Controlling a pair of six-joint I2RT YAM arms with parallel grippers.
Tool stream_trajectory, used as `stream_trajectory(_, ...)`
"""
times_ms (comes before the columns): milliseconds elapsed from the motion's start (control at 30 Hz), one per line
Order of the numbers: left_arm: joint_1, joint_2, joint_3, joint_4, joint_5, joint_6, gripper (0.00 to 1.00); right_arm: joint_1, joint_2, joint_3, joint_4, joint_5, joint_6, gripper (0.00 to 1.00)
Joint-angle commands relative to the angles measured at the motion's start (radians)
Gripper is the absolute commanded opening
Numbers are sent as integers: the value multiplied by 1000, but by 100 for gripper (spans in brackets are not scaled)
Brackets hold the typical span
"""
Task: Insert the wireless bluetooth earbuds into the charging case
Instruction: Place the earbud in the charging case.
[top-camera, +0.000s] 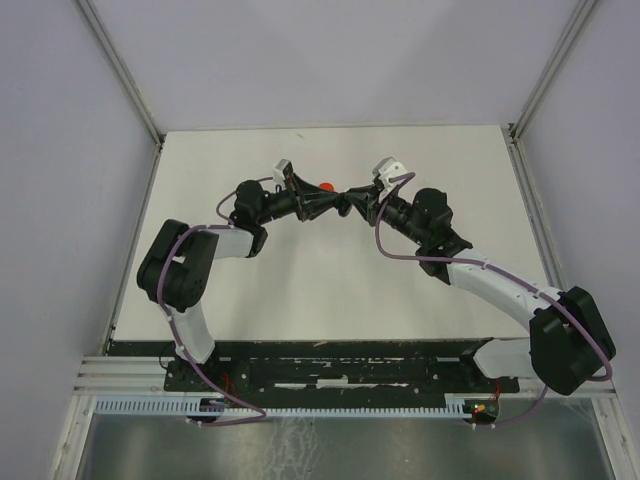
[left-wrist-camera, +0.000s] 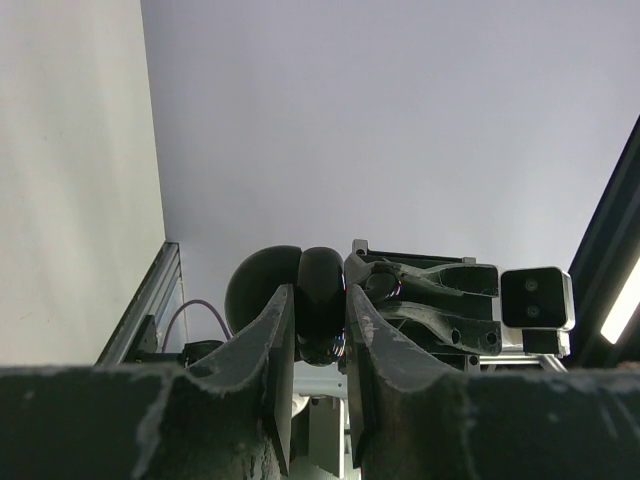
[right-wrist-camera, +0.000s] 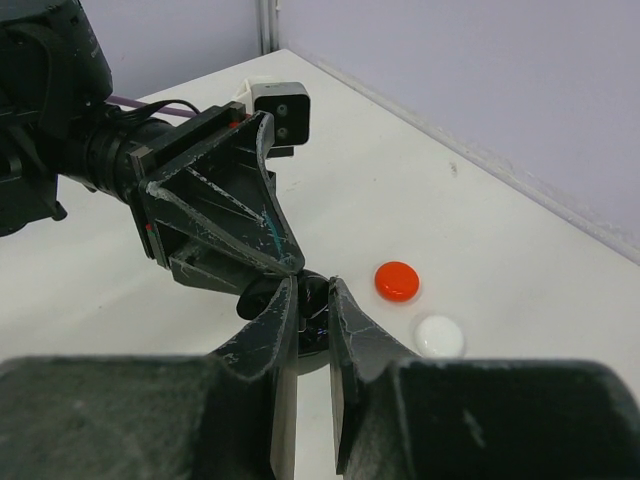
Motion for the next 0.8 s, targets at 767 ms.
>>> stream_trajectory(767, -3, -68, 16, 66, 0, -51, 3, 5, -3, -22, 53, 12, -13, 5)
